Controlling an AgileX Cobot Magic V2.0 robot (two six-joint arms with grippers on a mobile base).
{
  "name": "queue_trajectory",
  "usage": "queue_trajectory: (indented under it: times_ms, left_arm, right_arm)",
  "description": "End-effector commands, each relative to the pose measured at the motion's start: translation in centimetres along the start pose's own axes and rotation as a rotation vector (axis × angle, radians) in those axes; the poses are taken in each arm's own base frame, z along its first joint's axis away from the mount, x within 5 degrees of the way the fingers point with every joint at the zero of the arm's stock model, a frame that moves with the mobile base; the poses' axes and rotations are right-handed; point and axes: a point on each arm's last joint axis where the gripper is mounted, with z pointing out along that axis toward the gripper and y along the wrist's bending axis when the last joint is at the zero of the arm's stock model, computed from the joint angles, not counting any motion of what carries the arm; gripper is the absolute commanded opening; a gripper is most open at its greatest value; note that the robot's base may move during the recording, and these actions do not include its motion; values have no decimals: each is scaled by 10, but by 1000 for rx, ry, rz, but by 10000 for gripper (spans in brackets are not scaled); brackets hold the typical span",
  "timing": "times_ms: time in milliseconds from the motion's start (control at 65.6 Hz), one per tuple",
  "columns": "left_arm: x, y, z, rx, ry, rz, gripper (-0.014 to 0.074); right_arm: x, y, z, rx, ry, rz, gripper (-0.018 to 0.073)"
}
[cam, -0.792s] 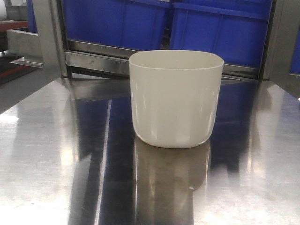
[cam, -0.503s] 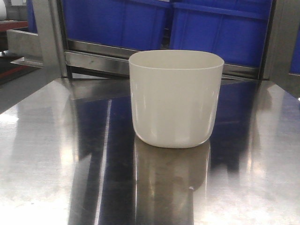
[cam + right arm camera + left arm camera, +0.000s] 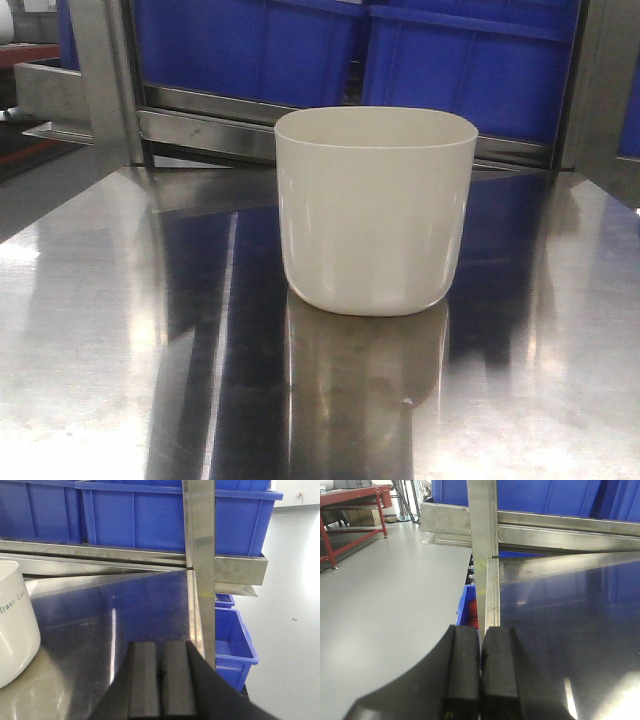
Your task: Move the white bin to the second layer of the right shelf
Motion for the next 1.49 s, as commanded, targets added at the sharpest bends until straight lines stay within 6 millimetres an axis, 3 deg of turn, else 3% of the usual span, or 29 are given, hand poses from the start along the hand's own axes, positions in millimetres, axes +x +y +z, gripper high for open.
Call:
queue_trajectory:
  times_ms: [0,472,899,1051,1158,1295,1478]
  left_arm:
    - [4,0,1,3,-64,-3,85]
    - [4,0,1,3,-64,-3,85]
    - [4,0,1,3,-64,-3,85]
    - [4,0,1,3,-64,-3,85]
    - [4,0,1,3,-64,-3,85]
    - [4,0,1,3,-64,-3,85]
    - [4,0,1,3,-64,-3,85]
  right_arm:
    - [-14,2,-3,-13,-117,-6,55]
    - [-14,2,-3,-13,-117,-6,55]
    - [-28,3,0,-17,-170,-7,55]
    - [-58,8,19,-3,-69,-5,55]
    - [-92,13,37,3,4,23,55]
    - [-139,23,69,6,138,78,55]
    - [-175,32,114,12,404,90,91]
